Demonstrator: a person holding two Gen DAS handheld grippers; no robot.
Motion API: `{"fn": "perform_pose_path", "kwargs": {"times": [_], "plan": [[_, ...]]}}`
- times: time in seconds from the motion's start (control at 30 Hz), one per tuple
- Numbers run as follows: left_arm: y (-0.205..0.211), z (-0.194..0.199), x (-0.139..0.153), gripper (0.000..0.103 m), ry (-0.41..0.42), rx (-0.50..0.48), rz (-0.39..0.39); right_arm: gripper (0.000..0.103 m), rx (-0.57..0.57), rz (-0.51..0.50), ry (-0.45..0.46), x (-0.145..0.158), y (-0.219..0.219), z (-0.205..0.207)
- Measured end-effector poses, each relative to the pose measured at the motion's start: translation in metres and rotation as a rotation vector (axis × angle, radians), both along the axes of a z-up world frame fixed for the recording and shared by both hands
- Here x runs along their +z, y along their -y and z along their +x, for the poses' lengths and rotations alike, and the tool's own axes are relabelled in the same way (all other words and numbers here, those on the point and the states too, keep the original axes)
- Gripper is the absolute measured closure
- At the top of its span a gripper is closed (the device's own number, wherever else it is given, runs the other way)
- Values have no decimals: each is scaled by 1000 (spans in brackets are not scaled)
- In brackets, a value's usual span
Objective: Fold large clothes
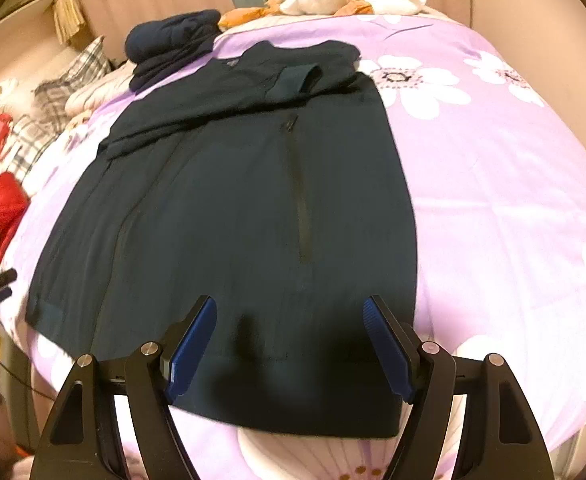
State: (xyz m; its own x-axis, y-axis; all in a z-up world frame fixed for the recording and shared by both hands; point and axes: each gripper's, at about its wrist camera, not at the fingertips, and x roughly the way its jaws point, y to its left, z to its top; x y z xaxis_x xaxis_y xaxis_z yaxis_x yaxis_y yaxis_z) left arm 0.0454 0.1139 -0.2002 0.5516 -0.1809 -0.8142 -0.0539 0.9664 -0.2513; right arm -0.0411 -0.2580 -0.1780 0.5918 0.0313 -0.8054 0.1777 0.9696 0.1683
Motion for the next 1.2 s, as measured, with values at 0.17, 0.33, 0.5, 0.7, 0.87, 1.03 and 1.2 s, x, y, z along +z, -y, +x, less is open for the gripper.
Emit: {"fn": "perform_pose_path", "kwargs": {"times": [0.17, 0.33, 0.5, 0.7, 0.87, 1.03, 1.2], "plan": [[14, 14, 2, 1, 4, -40, 0, 28, 0, 23, 42, 5, -5, 14], [31, 34, 2, 1, 15, -73, -7, 28, 62, 8, 54, 6, -24, 48], [44, 46, 3, 1, 16, -106, 3, 28, 122, -30, 50, 5, -49, 83], [64, 63, -3, 1, -10, -143, 59, 28, 195, -19, 48, -5, -74, 118], [93, 85, -8, 1, -7, -205, 128, 28, 218, -27, 47, -10, -81, 141], [123, 101, -23, 1, -22, -278, 223, 28, 208, -68, 32, -16, -74, 144], [135, 105, -37, 1, -52, -317, 273, 28, 190, -111, 11, -24, -62, 137]]}}
